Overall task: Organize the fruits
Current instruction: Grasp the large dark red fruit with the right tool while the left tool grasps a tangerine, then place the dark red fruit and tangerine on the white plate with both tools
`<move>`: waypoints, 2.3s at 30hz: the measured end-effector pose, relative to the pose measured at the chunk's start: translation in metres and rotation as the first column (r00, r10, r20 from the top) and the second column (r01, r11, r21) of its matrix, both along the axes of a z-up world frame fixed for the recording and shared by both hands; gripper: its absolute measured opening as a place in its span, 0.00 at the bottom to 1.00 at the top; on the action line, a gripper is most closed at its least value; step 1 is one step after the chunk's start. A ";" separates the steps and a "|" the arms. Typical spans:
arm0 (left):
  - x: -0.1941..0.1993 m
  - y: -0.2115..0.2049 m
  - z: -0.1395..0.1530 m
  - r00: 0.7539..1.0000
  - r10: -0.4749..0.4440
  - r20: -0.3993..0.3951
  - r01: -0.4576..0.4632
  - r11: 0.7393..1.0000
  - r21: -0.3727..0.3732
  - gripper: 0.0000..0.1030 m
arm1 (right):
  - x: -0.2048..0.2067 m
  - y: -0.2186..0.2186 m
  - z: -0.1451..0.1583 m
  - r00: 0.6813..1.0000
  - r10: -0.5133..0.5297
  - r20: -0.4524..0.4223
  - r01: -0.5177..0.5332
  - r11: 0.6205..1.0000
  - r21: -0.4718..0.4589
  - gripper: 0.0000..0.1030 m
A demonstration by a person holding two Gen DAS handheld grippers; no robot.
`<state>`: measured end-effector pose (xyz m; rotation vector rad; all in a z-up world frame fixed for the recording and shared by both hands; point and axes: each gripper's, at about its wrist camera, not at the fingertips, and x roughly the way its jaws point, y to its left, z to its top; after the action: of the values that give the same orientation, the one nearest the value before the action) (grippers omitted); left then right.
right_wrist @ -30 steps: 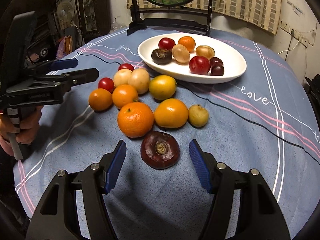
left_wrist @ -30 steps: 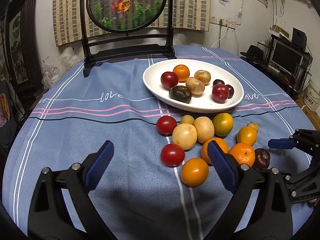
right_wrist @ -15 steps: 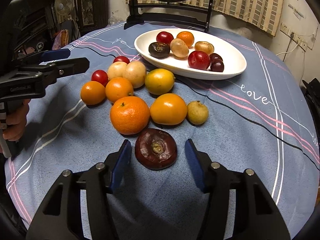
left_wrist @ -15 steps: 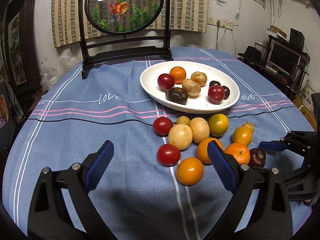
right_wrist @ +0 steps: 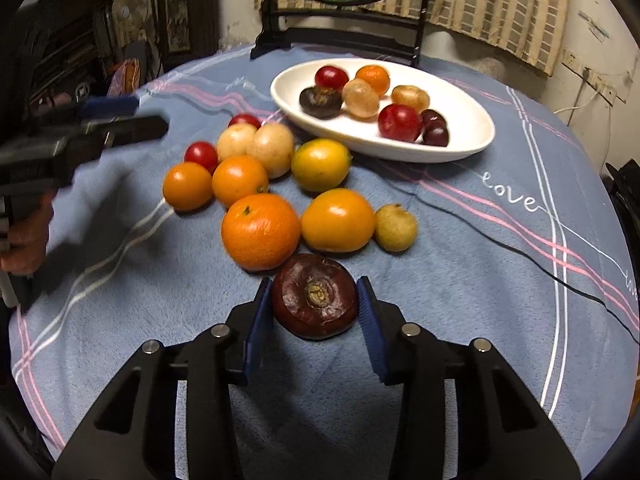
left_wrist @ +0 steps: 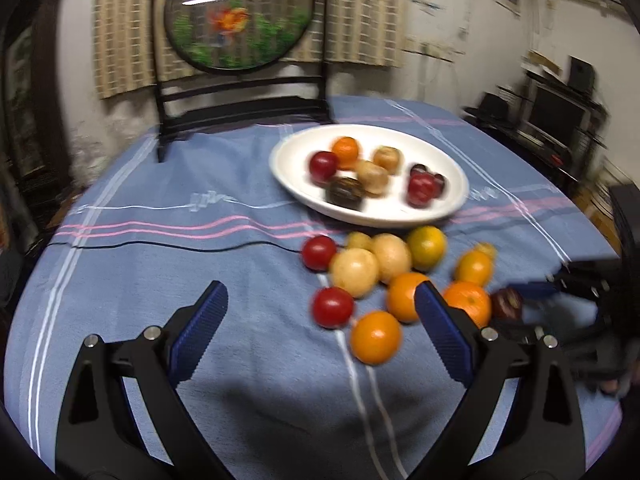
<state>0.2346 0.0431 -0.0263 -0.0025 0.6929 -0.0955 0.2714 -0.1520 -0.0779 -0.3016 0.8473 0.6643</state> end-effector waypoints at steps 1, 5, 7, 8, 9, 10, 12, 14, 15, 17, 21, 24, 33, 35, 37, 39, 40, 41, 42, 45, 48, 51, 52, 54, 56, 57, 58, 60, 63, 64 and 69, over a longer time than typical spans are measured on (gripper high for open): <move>-0.002 -0.002 -0.001 0.999 -0.034 -0.006 0.034 0.999 -0.008 0.91 | 0.002 -0.004 0.003 1.000 -0.015 0.004 0.015 1.000 0.014 0.41; -0.005 -0.017 -0.008 0.986 -0.157 -0.048 0.156 0.988 -0.010 0.63 | 0.008 -0.015 0.007 0.998 -0.064 0.000 0.064 0.997 0.043 0.41; -0.004 -0.026 -0.015 0.979 -0.186 -0.085 0.188 0.982 0.018 0.52 | 0.010 -0.018 0.008 0.997 -0.082 0.001 0.081 0.995 0.050 0.41; -0.003 -0.029 -0.019 0.976 -0.195 -0.102 0.199 0.980 0.030 0.47 | 0.010 -0.019 0.009 0.996 -0.085 0.000 0.085 0.995 0.052 0.41; -0.002 -0.032 -0.021 0.974 -0.198 -0.112 0.203 0.978 0.038 0.45 | 0.010 -0.020 0.009 0.996 -0.087 0.001 0.087 0.995 0.055 0.41; -0.001 -0.033 -0.024 0.973 -0.196 -0.121 0.203 0.978 0.048 0.45 | 0.010 -0.020 0.009 0.996 -0.088 0.003 0.088 0.995 0.055 0.41; -0.001 -0.033 -0.024 0.975 -0.187 -0.119 0.195 0.979 0.059 0.45 | 0.009 -0.020 0.010 0.996 -0.085 0.006 0.085 0.995 0.058 0.41; 0.001 -0.029 -0.025 0.977 -0.177 -0.122 0.184 0.982 0.048 0.45 | 0.008 -0.019 0.011 0.997 -0.083 0.009 0.082 0.995 0.060 0.41; 0.002 -0.028 -0.025 0.977 -0.173 -0.123 0.180 0.983 0.045 0.45 | 0.007 -0.019 0.011 0.997 -0.083 0.011 0.082 0.995 0.061 0.41; 0.006 -0.026 -0.026 0.979 -0.155 -0.128 0.163 0.985 0.051 0.45 | 0.007 -0.019 0.011 0.996 -0.084 0.013 0.083 0.995 0.060 0.41; 0.011 -0.023 -0.031 0.981 -0.131 -0.144 0.140 0.989 0.055 0.45 | 0.006 -0.019 0.012 0.996 -0.087 0.018 0.085 0.995 0.059 0.41; 0.014 -0.021 -0.032 0.981 -0.124 -0.151 0.133 0.990 0.048 0.41 | 0.006 -0.019 0.012 0.996 -0.085 0.018 0.084 0.995 0.060 0.41; 0.018 -0.018 -0.038 0.976 -0.107 -0.187 0.120 0.991 0.057 0.37 | 0.004 -0.018 0.013 0.996 -0.083 0.020 0.082 0.995 0.059 0.41; 0.018 -0.018 -0.039 0.976 -0.105 -0.191 0.118 0.991 0.060 0.37 | 0.004 -0.018 0.013 0.996 -0.083 0.020 0.082 0.995 0.058 0.41; 0.017 -0.019 -0.039 0.976 -0.104 -0.190 0.118 0.991 0.064 0.37 | 0.004 -0.018 0.013 0.996 -0.084 0.020 0.082 0.995 0.057 0.41; 0.016 -0.019 -0.038 0.976 -0.103 -0.190 0.116 0.992 0.058 0.37 | 0.004 -0.018 0.013 0.996 -0.083 0.020 0.082 0.995 0.057 0.41; 0.016 -0.018 -0.038 0.976 -0.102 -0.190 0.115 0.992 0.055 0.37 | 0.004 -0.018 0.013 0.996 -0.082 0.020 0.081 0.995 0.058 0.41; 0.016 -0.018 -0.038 0.976 -0.103 -0.190 0.114 0.992 0.052 0.37 | 0.004 -0.018 0.013 0.996 -0.082 0.020 0.080 0.995 0.060 0.41; 0.016 -0.018 -0.038 0.977 -0.102 -0.189 0.114 0.992 0.051 0.36 | 0.004 -0.018 0.013 0.996 -0.081 0.021 0.080 0.995 0.061 0.41; 0.014 -0.017 -0.036 0.978 -0.106 -0.179 0.115 0.993 0.040 0.36 | 0.004 -0.018 0.013 0.996 -0.081 0.022 0.079 0.995 0.064 0.41; 0.011 -0.015 -0.028 0.983 -0.112 -0.142 0.115 0.993 0.012 0.36 | 0.003 -0.019 0.016 0.996 -0.079 0.031 0.076 0.994 0.082 0.41; 0.008 -0.011 -0.017 0.987 -0.126 -0.102 0.121 0.991 -0.049 0.36 | 0.003 -0.021 0.019 0.996 -0.082 0.040 0.078 0.991 0.106 0.41; 0.009 -0.011 -0.015 0.988 -0.123 -0.097 0.118 0.991 -0.061 0.36 | 0.004 -0.021 0.020 0.995 -0.087 0.043 0.081 0.990 0.114 0.41; 0.014 -0.010 -0.012 0.989 -0.115 -0.096 0.107 0.991 -0.079 0.36 | 0.009 -0.025 0.025 0.993 -0.107 0.047 0.099 0.983 0.153 0.41; 0.026 -0.013 -0.004 0.990 -0.100 -0.097 0.092 0.993 -0.079 0.36 | 0.018 -0.026 0.029 0.988 -0.143 0.056 0.130 0.973 0.189 0.41; 0.031 -0.014 -0.001 0.991 -0.093 -0.093 0.086 0.993 -0.077 0.36 | 0.025 -0.025 0.033 0.984 -0.167 0.064 0.150 0.965 0.217 0.41; 0.041 -0.016 0.007 0.993 -0.086 -0.083 0.079 0.994 -0.077 0.36 | 0.031 -0.025 0.036 0.981 -0.182 0.067 0.162 0.958 0.236 0.41; 0.064 -0.018 0.021 0.996 -0.068 -0.057 0.063 0.994 -0.087 0.36 | 0.046 -0.022 0.044 0.974 -0.218 0.065 0.192 0.939 0.284 0.41; 0.103 -0.021 0.030 0.999 -0.026 -0.034 0.023 0.998 -0.066 0.36 | 0.074 -0.015 0.053 0.960 -0.269 0.077 0.231 0.917 0.325 0.41; 0.113 -0.020 0.031 0.999 -0.016 -0.034 0.014 0.998 -0.068 0.36 | 0.086 -0.012 0.054 0.954 -0.287 0.083 0.246 0.913 0.327 0.41; 0.169 -0.009 0.018 0.995 0.030 -0.097 -0.043 0.989 -0.140 0.36 | 0.132 -0.005 0.044 0.948 -0.317 0.021 0.293 0.898 0.329 0.41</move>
<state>0.4034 0.0338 -0.0080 -0.1569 0.7792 -0.1095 0.4035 -0.1567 -0.0343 0.1033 0.6820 0.4826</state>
